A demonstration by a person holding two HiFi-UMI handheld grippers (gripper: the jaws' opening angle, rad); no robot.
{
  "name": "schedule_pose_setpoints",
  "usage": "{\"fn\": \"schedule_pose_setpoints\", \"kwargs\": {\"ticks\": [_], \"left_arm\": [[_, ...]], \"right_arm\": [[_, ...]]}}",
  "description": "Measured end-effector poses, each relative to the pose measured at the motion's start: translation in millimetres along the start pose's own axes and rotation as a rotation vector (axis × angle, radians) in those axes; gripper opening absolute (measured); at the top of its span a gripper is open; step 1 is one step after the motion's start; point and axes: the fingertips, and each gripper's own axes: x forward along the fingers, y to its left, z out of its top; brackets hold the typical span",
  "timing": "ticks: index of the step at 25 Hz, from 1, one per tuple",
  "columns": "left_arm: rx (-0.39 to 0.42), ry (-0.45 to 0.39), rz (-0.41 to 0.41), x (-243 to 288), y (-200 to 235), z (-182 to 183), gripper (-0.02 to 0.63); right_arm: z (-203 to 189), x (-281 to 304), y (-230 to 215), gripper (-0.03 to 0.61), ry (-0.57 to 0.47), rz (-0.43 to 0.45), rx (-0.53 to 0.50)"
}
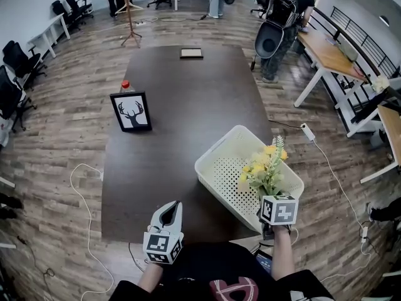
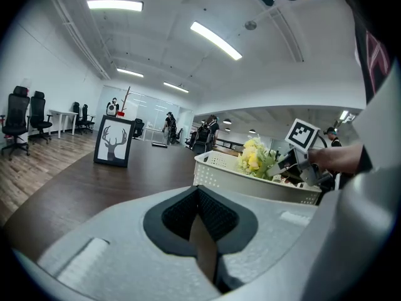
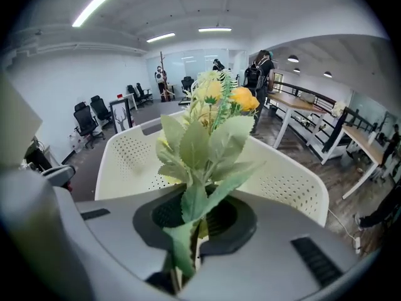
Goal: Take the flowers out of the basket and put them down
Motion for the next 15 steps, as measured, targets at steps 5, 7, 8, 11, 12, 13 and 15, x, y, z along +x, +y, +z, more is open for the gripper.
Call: {"fn": "schedule_pose_setpoints", "kwargs": {"ticks": [5, 7, 8, 11, 12, 13, 15], "left_arm": [[0.001, -0.003, 0.0, -2.4, -2.7, 0.2, 0.006], [0.0, -0.006, 0.003, -3.8, -2.6, 0.0, 0.008], [0.0, -0.007, 0.003, -4.4, -2.5, 0.2, 0.007], [0.0, -0.01, 0.002, -5.7, -3.5, 1.1, 0.008], [0.0, -0.011, 0.001, -6.0, -4.1, 1.1, 0.006], [0.0, -0.011, 0.0, -6.3, -4.7, 0.9, 0.007], [-0.004, -0.012, -0.001, -7.0, -5.8, 0.2, 0.007]], "right_arm": [[16.9, -17.7, -1.6, 0.051, -0.112, -0.009, 0.007], [20.0, -23.5, -2.4, 0.051, -0.142, -0.024, 0.0], [21.3, -26.1, -2.6, 0.051, -0.156, -0.032, -0.004], [23.8, -32.2, -1.3, 0.051, -0.188, -0.05, -0.021], [23.5, -33.5, -0.1, 0.051, -0.192, -0.048, -0.022], [23.1, -34.7, 1.1, 0.051, -0.194, -0.044, -0.021], [22.8, -37.8, 3.1, 0.051, -0.202, -0.031, -0.013]]}}
